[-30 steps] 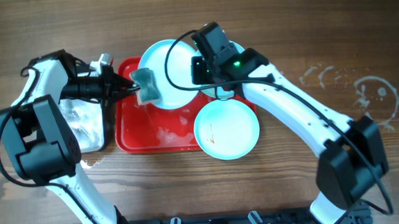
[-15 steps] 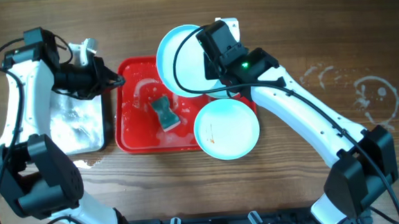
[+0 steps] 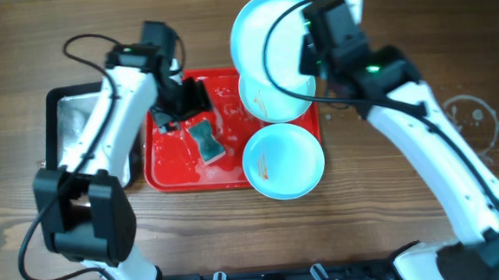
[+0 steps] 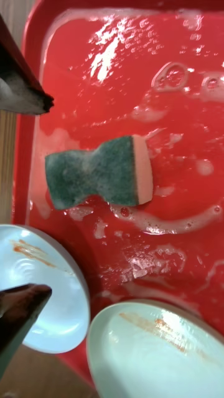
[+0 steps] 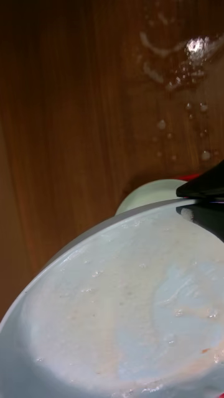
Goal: Clean dirty plates on tray and stack at the side
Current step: 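Lift the plate with the right gripper and pull the sponge back left, then carry the scrubbed plate right and set it on the table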
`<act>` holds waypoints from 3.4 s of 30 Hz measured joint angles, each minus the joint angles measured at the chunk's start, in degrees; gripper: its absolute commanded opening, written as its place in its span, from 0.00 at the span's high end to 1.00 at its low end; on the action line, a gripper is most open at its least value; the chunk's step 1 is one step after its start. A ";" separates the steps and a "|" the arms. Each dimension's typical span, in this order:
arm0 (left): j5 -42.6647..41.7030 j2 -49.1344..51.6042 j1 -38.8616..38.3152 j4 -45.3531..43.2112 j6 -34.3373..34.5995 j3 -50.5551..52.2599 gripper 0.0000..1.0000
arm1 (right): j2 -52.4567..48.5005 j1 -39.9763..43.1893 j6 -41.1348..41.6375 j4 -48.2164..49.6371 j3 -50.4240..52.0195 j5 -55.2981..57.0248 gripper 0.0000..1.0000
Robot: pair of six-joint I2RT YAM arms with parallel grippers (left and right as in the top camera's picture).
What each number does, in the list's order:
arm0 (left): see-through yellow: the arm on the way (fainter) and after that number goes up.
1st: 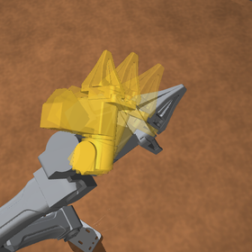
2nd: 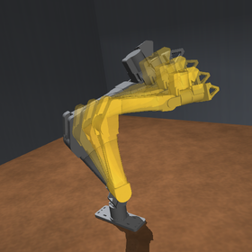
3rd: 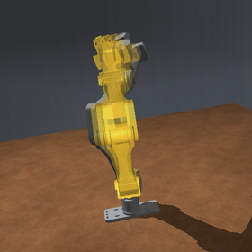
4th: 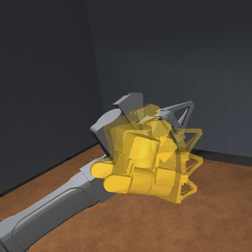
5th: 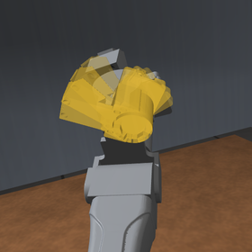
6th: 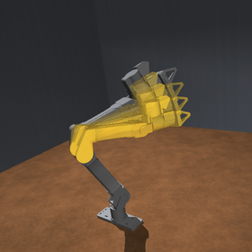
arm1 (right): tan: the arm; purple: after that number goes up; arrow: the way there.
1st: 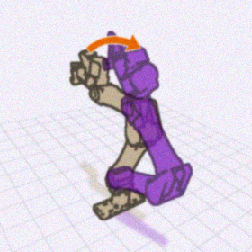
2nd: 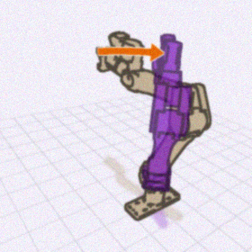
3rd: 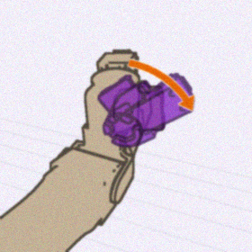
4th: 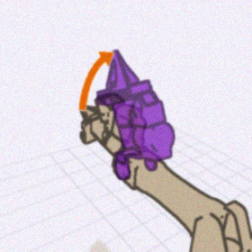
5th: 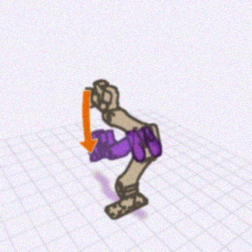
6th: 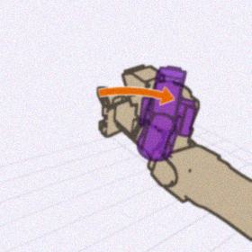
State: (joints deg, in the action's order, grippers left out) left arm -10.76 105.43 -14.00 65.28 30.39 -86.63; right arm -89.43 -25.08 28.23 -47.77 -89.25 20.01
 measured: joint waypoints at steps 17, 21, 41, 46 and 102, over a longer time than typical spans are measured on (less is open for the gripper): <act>14.80 0.00 -9.66 -20.65 18.43 20.15 0.41 | 0.79 0.76 -0.02 -2.56 -0.26 -0.50 0.96; 15.69 0.00 -9.51 -23.96 18.99 22.73 0.73 | 0.79 0.76 -0.02 -2.58 -0.26 -0.50 0.96; 0.02 -11.93 9.55 -14.67 2.40 14.95 0.91 | -6.95 -13.05 -5.20 0.94 -0.26 17.31 0.96; -2.23 -11.78 9.88 -14.69 0.07 14.97 0.92 | -14.97 -21.73 -7.28 1.77 -0.26 34.45 0.96; -1.53 -11.78 11.54 -14.93 -0.61 14.97 0.96 | 7.56 44.96 -8.35 3.93 21.05 -40.79 0.96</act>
State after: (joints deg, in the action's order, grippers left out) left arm -12.29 93.65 -2.46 50.35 29.78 -71.66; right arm -81.87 19.88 19.88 -43.83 -68.20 -20.78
